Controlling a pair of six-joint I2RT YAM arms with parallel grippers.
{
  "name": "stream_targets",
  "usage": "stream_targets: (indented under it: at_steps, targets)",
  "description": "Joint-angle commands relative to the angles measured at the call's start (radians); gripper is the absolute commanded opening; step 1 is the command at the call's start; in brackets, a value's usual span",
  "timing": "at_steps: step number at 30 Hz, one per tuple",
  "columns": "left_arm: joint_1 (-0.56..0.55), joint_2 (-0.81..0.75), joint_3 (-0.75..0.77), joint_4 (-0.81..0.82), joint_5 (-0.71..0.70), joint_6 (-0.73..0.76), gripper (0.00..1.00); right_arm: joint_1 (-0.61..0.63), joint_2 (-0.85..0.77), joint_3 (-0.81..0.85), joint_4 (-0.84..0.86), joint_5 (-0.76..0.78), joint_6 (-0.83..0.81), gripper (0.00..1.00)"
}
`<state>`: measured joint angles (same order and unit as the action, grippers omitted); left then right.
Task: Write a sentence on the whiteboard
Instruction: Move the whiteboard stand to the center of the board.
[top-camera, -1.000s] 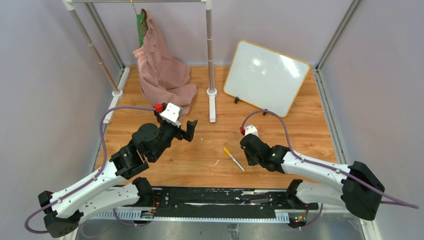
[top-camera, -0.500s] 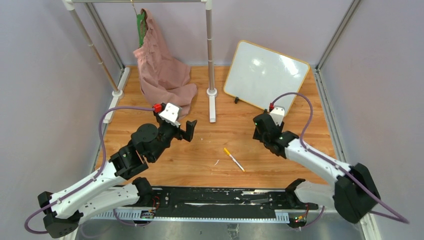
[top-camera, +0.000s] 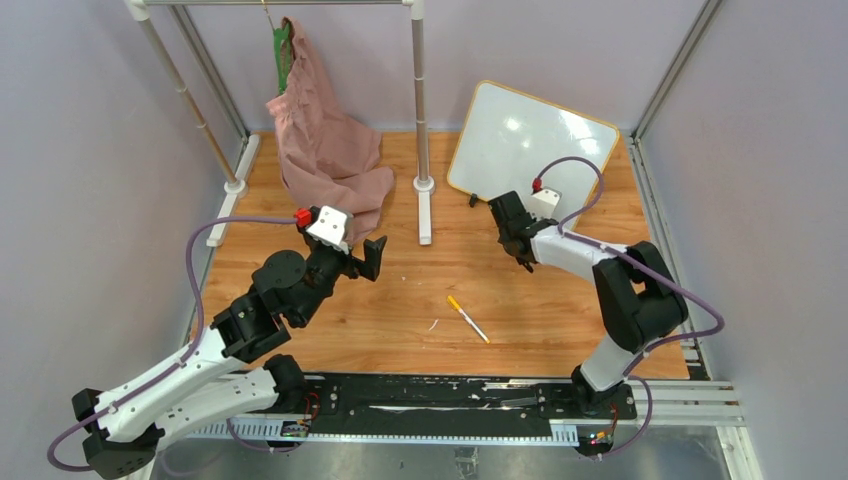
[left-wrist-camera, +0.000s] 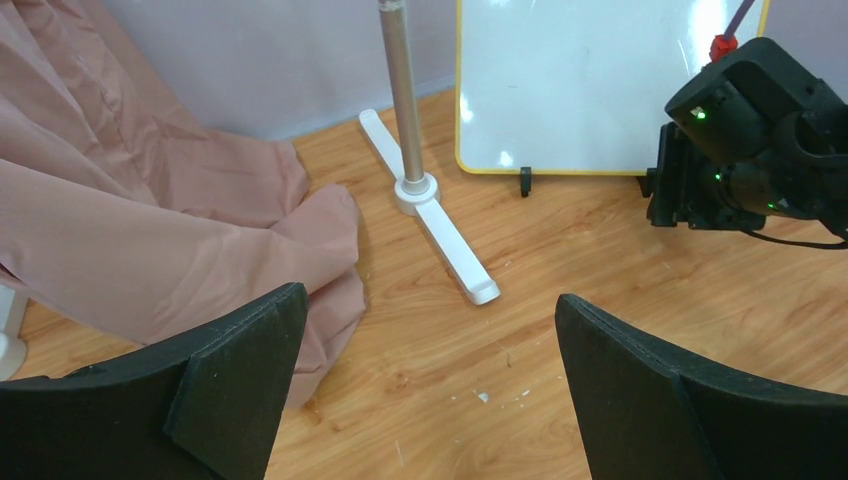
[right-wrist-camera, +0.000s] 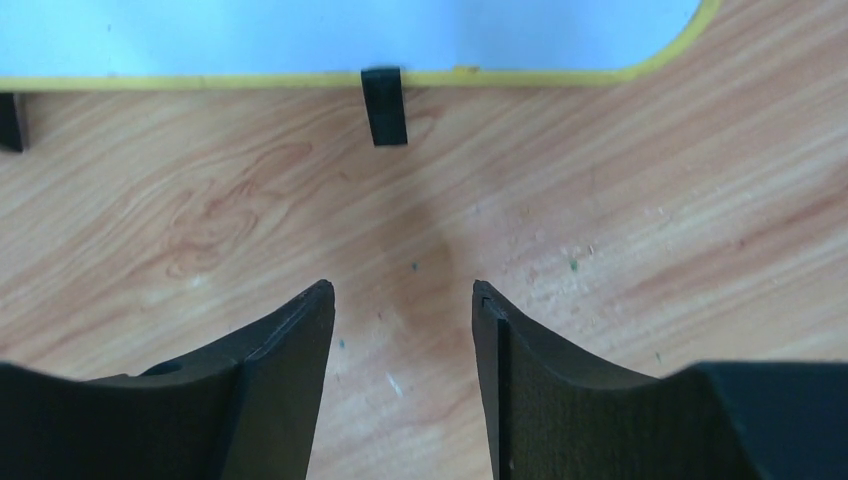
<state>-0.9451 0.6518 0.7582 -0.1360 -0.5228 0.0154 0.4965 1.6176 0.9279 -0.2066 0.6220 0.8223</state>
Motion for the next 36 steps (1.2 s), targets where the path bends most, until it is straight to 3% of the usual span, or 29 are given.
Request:
stream_targets:
  at_steps: [1,8,23,36]
  targets:
    - [-0.006,-0.012,-0.003,0.02,-0.017,-0.007,1.0,-0.053,0.072,0.056,0.02,0.036,0.006,0.56]
    - [-0.007,-0.017,-0.003,0.022,-0.01,-0.007,1.0,-0.096,0.157,0.094,0.075,-0.02,-0.062,0.48]
    - [-0.012,-0.002,-0.006,0.024,-0.005,0.0,1.0,-0.143,0.256,0.159,0.081,-0.017,-0.104,0.4]
    - [-0.012,0.015,-0.008,0.026,0.007,0.003,1.0,-0.15,0.245,0.13,0.07,-0.03,-0.155,0.11]
